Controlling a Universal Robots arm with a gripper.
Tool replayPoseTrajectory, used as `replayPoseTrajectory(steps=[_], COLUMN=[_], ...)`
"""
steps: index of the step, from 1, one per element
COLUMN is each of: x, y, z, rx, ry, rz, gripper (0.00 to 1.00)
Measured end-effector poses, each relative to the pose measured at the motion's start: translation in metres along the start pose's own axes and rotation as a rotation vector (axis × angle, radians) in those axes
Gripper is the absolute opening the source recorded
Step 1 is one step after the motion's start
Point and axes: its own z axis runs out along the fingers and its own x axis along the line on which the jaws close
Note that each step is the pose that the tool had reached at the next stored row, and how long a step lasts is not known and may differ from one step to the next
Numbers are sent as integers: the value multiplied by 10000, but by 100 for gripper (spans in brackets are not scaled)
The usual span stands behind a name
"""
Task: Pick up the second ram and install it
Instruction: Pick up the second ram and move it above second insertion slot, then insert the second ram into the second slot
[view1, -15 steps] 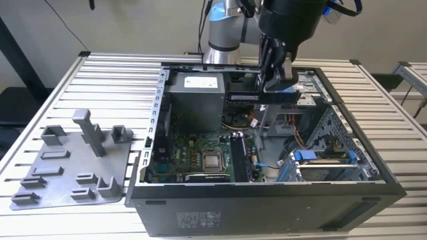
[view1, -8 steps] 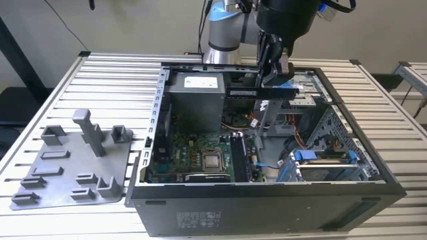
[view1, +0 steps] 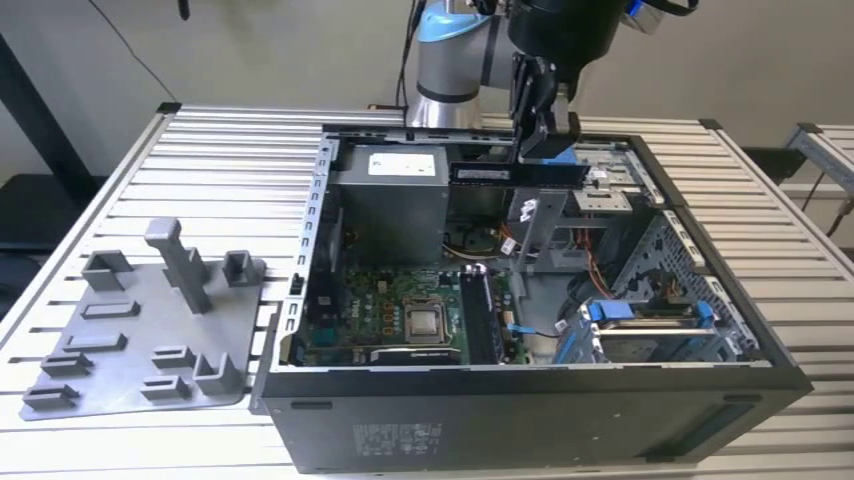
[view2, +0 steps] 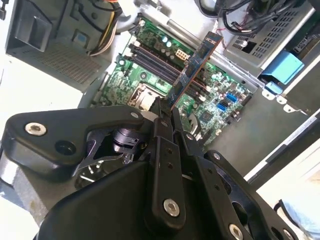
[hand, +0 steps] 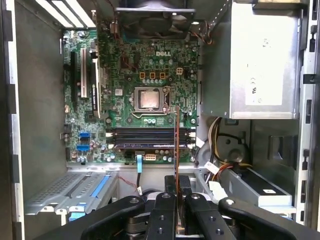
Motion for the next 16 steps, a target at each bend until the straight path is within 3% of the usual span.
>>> replayPoseTrajectory(steps=[16], x=[-7], y=[0], z=[0], rx=[2], ry=[-1], rz=[48], gripper=[14])
